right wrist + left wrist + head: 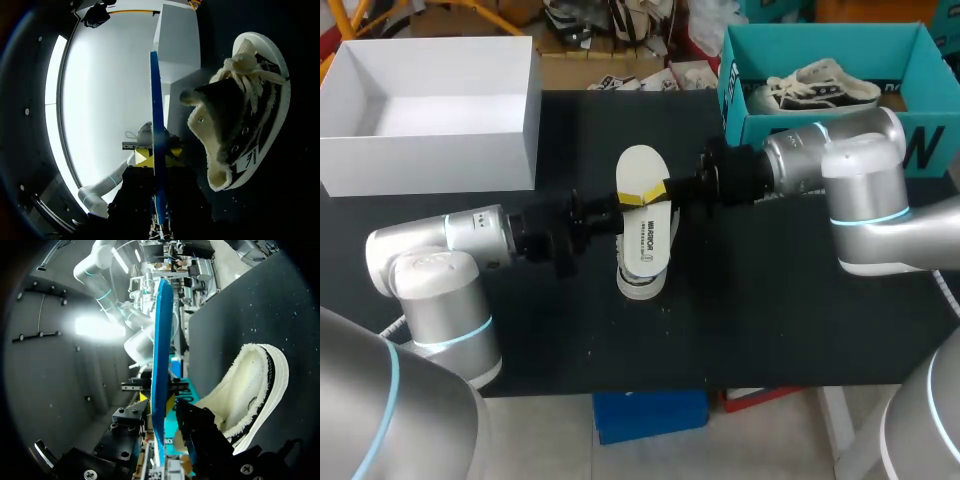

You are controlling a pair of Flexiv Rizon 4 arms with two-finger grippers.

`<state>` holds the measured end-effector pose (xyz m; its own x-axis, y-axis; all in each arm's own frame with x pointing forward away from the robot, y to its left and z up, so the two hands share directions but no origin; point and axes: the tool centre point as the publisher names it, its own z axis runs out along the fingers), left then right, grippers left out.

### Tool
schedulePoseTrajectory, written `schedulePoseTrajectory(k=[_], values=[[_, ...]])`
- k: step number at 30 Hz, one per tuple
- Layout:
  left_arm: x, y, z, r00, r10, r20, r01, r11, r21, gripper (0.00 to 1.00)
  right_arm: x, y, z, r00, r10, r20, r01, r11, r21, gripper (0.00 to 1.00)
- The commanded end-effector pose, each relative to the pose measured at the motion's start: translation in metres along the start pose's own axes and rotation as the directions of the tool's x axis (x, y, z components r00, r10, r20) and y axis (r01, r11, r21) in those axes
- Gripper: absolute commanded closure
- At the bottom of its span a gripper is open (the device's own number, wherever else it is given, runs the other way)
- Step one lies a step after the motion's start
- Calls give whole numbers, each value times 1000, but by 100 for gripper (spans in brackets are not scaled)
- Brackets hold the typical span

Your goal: Take the shoe out of the shoebox, open the shoe tongue, remove and reinsert the insole, then place the shoe into the shoebox

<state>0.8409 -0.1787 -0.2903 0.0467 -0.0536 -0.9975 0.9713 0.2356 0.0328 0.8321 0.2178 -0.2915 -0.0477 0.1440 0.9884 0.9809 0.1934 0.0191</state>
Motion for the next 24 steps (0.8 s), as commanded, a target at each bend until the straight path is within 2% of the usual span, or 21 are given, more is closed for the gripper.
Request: schedulePoseTrajectory(k=[1, 5, 11, 15, 16, 24], values=[[0, 0, 1, 1000, 1, -4, -1, 1000, -2, 69, 0, 0, 1, 1000, 1, 1, -1, 1000, -1, 100], [1, 1, 2, 1000, 0, -4, 0, 1000, -2, 82, 0, 0, 1, 1000, 1, 1, -1, 1000, -1, 100], [1, 2, 6, 1000, -1, -1, 1, 1000, 3, 83, 0, 0, 1, 1000, 1, 1, -1, 1000, -1, 100], [0, 1, 8, 1000, 3, 4, -4, 1000, 9, 95, 0, 0, 1, 1000, 1, 1, -1, 1000, -1, 100], [-1, 1, 9, 1000, 4, 5, -4, 1000, 10, 100, 0, 0, 1, 1000, 1, 1, -1, 1000, -1, 100], [-1, 0, 8, 1000, 11, 3, -11, 1000, 18, 100, 0, 0, 1, 1000, 1, 1, -1, 1000, -1, 100]])
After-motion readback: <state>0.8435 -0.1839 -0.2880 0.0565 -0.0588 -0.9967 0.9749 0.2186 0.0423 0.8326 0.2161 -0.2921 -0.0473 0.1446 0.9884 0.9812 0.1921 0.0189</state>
